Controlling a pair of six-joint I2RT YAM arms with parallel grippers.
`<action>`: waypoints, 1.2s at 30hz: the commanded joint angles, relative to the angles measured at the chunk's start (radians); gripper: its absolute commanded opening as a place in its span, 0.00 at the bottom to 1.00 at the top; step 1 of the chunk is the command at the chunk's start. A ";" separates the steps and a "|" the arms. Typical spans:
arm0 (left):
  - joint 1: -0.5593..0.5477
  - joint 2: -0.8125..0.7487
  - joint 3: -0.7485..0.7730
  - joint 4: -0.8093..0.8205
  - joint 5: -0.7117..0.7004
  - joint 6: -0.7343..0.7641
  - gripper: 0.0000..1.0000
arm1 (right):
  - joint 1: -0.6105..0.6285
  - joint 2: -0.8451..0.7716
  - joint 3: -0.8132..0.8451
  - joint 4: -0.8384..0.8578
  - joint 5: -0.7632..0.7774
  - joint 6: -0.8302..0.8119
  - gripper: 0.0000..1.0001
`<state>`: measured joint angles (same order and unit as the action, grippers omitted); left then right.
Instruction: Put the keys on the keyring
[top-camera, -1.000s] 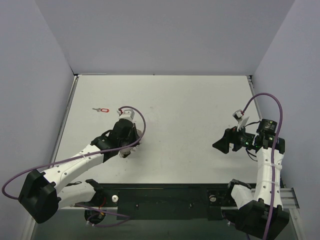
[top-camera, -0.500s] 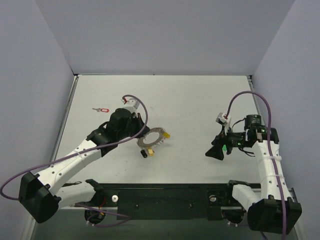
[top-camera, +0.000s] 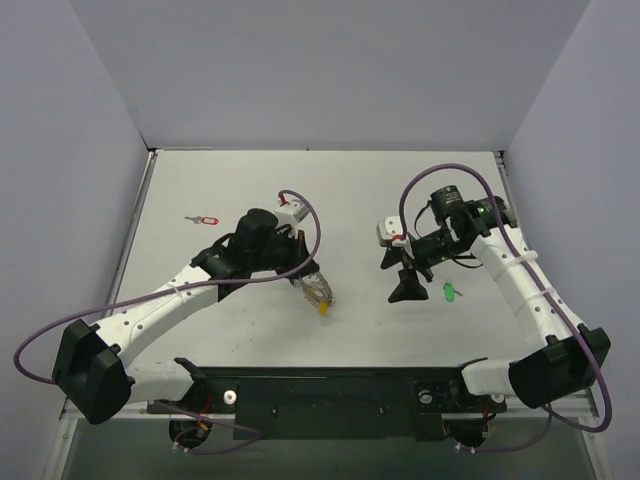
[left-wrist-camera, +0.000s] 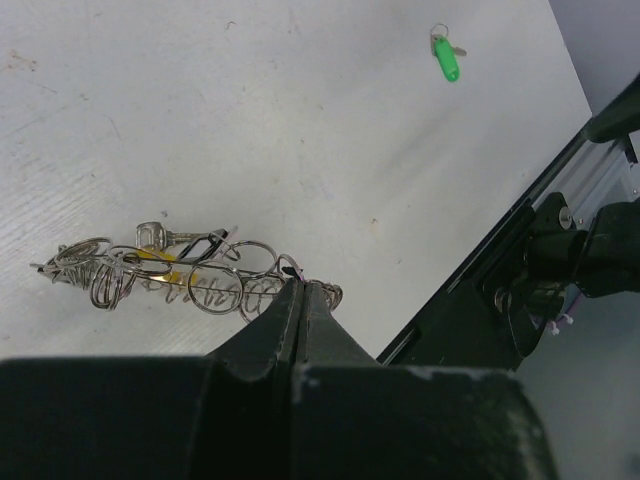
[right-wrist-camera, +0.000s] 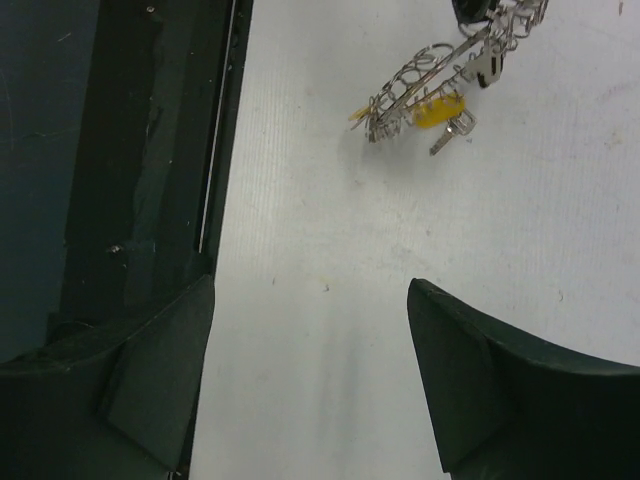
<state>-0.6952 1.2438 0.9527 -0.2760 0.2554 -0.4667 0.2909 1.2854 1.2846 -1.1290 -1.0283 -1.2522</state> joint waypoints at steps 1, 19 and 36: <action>-0.013 0.002 0.072 0.064 0.094 0.059 0.00 | 0.088 0.078 0.094 -0.029 -0.009 -0.001 0.70; -0.027 0.039 0.004 0.261 0.001 -0.182 0.00 | 0.255 0.017 -0.278 0.983 0.352 1.097 0.65; -0.052 0.040 -0.002 0.314 -0.018 -0.250 0.00 | 0.284 0.034 -0.369 1.103 0.307 1.125 0.54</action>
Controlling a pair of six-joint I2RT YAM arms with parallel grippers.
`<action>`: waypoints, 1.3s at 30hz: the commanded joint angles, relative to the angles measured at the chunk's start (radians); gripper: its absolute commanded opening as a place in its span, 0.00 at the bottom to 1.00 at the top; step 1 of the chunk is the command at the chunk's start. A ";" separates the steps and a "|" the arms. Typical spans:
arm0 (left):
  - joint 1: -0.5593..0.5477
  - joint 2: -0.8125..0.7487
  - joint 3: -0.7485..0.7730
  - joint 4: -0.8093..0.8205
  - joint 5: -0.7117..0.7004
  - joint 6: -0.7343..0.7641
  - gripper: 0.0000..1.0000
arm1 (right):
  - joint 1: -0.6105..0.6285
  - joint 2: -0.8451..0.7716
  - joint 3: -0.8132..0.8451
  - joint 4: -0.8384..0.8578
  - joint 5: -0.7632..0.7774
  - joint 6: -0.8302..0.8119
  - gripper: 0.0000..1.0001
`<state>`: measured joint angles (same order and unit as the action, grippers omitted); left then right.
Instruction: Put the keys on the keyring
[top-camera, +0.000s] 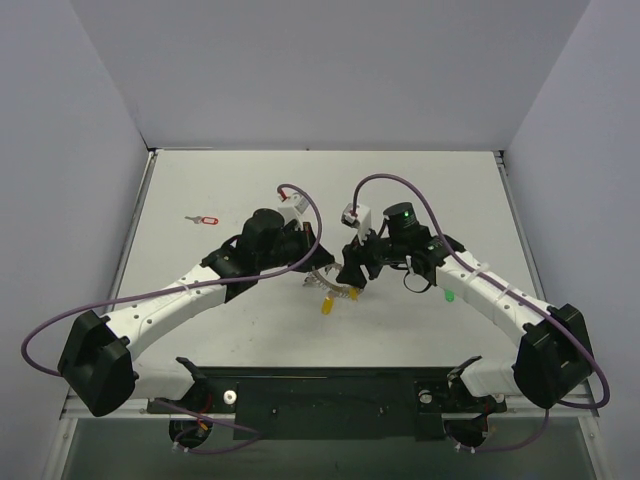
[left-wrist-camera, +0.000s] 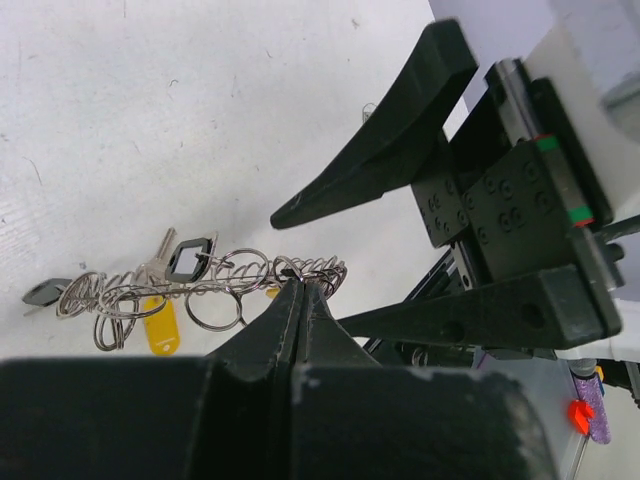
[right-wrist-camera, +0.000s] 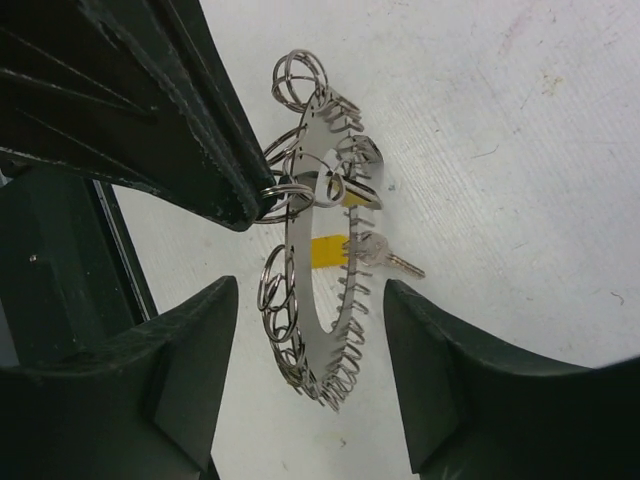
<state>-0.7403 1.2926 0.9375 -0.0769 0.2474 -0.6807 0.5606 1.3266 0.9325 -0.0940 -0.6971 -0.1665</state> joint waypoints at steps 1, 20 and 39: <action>-0.007 -0.010 0.011 0.117 -0.011 -0.037 0.00 | 0.016 -0.004 -0.017 0.073 -0.019 0.044 0.53; -0.007 -0.018 -0.054 0.181 -0.017 -0.092 0.00 | 0.012 -0.003 -0.032 0.059 -0.077 0.027 0.03; 0.004 -0.347 -0.402 0.483 -0.165 0.133 0.50 | -0.048 -0.004 -0.112 0.203 -0.226 0.154 0.00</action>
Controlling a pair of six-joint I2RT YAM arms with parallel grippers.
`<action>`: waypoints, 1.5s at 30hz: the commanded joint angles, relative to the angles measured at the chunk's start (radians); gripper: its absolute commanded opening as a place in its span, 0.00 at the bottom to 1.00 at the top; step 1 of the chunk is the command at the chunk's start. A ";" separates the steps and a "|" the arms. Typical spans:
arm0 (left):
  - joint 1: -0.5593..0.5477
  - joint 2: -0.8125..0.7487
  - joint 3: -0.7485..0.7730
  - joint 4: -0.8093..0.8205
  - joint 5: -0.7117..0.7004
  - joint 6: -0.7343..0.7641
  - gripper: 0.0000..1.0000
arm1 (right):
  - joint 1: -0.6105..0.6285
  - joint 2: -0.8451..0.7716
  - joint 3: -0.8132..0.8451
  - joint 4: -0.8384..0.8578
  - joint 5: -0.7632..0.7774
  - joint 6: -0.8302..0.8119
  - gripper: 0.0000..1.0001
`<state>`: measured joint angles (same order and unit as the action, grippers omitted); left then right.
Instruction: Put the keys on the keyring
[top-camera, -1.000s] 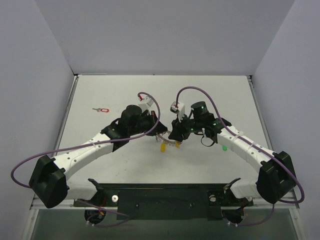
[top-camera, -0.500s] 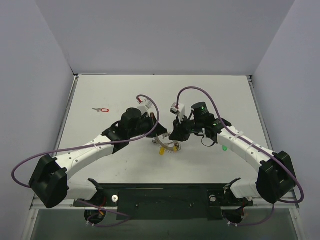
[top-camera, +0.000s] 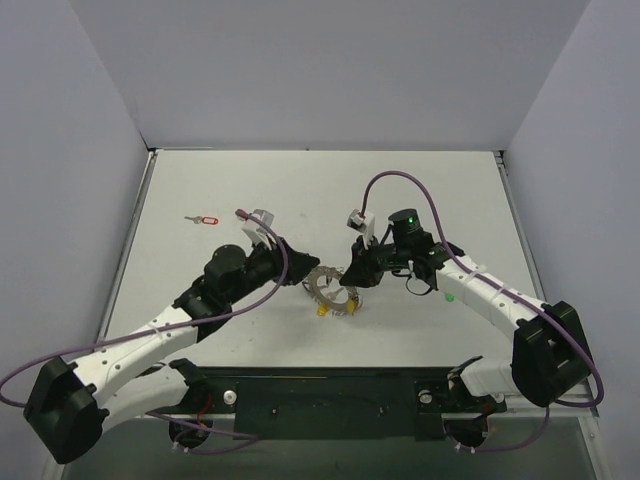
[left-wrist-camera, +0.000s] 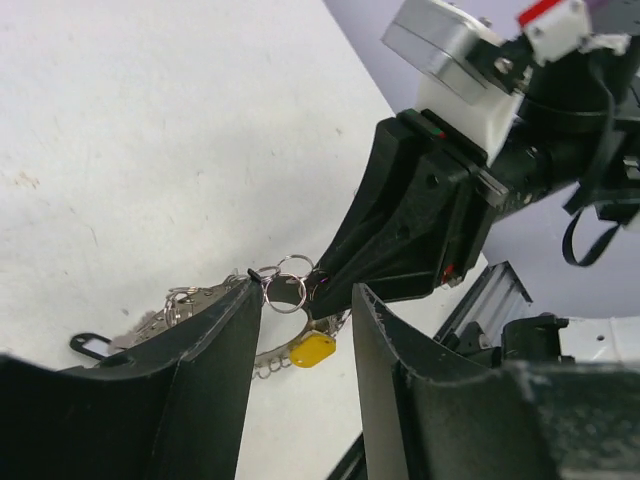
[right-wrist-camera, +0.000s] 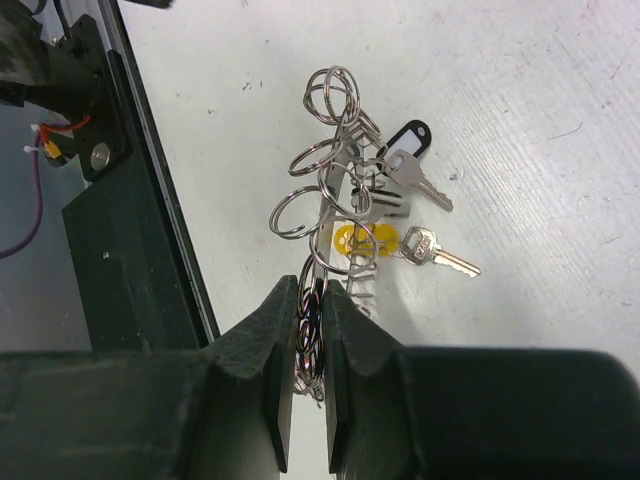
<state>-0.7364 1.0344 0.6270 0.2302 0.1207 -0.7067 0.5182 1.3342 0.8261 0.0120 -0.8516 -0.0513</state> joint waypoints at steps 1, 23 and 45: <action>-0.001 -0.096 -0.105 0.188 0.003 0.199 0.47 | -0.006 -0.010 -0.007 0.098 -0.075 0.045 0.00; -0.193 0.208 -0.079 0.362 -0.165 0.216 0.26 | -0.023 -0.009 -0.021 0.131 -0.098 0.080 0.00; -0.178 0.026 -0.161 0.265 -0.530 0.119 0.33 | -0.023 -0.006 -0.016 0.111 -0.113 0.062 0.00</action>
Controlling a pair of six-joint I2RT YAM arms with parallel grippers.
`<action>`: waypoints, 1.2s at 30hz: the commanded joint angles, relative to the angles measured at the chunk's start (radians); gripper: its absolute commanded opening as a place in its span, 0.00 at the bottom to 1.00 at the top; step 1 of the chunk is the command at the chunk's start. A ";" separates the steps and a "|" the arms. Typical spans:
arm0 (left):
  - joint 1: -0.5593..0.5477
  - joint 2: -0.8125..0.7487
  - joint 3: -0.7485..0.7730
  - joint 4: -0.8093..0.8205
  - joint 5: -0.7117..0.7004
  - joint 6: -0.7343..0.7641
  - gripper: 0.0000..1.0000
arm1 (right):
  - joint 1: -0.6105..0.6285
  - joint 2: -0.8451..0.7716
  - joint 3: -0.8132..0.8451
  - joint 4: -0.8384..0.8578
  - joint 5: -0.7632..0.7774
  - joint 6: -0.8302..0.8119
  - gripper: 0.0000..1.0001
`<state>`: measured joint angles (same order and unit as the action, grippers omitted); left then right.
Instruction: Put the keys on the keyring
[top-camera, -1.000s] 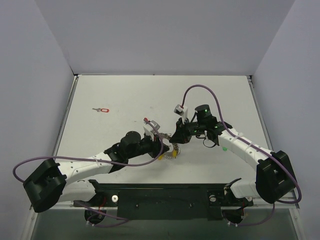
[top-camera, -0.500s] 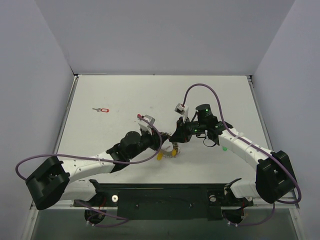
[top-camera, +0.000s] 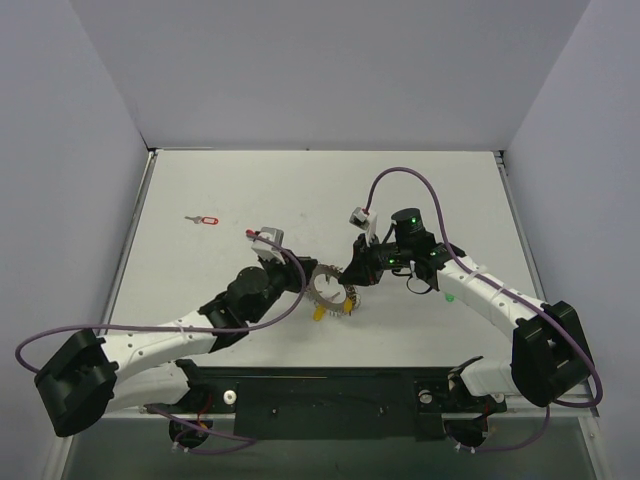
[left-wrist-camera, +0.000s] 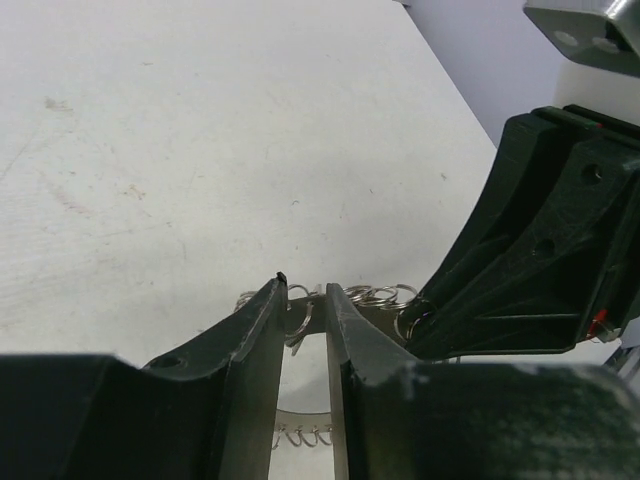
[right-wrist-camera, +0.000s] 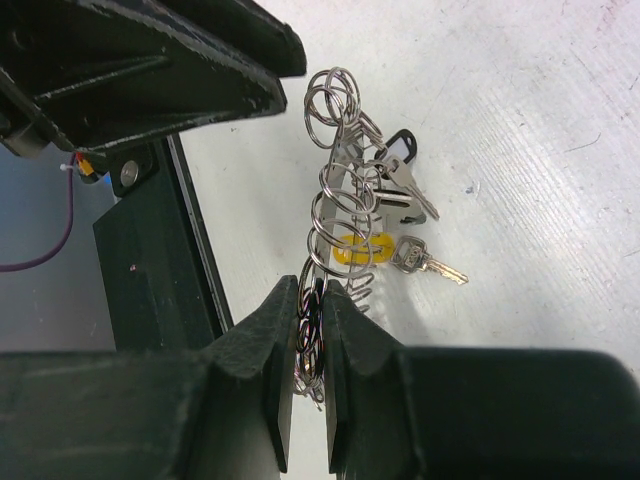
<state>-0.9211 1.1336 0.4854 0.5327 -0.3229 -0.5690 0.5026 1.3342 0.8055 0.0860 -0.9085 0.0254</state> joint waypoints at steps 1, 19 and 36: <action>0.013 -0.101 -0.024 -0.049 -0.091 -0.019 0.36 | -0.007 -0.006 0.006 0.032 -0.059 -0.018 0.00; 0.130 -0.279 -0.148 -0.011 0.352 -0.306 0.63 | -0.012 0.000 0.040 -0.127 -0.092 -0.171 0.00; 0.096 -0.021 -0.094 0.113 0.337 -0.439 0.50 | -0.024 -0.003 0.027 -0.094 -0.112 -0.137 0.00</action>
<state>-0.8230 1.1023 0.3450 0.5835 0.0311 -0.9848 0.4839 1.3342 0.8059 -0.0490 -0.9565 -0.1215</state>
